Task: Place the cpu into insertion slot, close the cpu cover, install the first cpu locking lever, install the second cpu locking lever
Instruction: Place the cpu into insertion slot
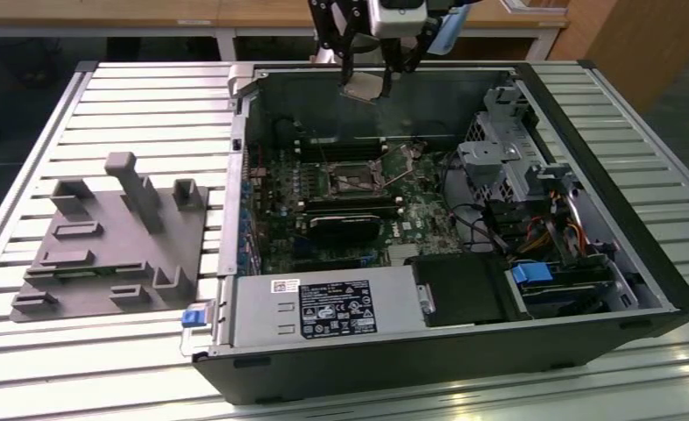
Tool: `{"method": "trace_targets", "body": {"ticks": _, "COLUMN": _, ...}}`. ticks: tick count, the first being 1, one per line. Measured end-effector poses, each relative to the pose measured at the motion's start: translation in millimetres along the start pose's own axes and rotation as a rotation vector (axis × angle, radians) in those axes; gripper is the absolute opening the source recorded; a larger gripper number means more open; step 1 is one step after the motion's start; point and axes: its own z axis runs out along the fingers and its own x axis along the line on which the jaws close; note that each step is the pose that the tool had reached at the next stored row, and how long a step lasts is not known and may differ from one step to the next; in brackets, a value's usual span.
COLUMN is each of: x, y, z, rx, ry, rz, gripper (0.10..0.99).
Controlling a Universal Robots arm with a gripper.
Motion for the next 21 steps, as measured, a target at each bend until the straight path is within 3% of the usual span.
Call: {"method": "trace_targets", "body": {"ticks": 21, "x": 0.0, "y": 0.0, "z": 0.4, "rx": -0.002, "ry": -0.0092, "rz": 0.103, "gripper": 0.541}}
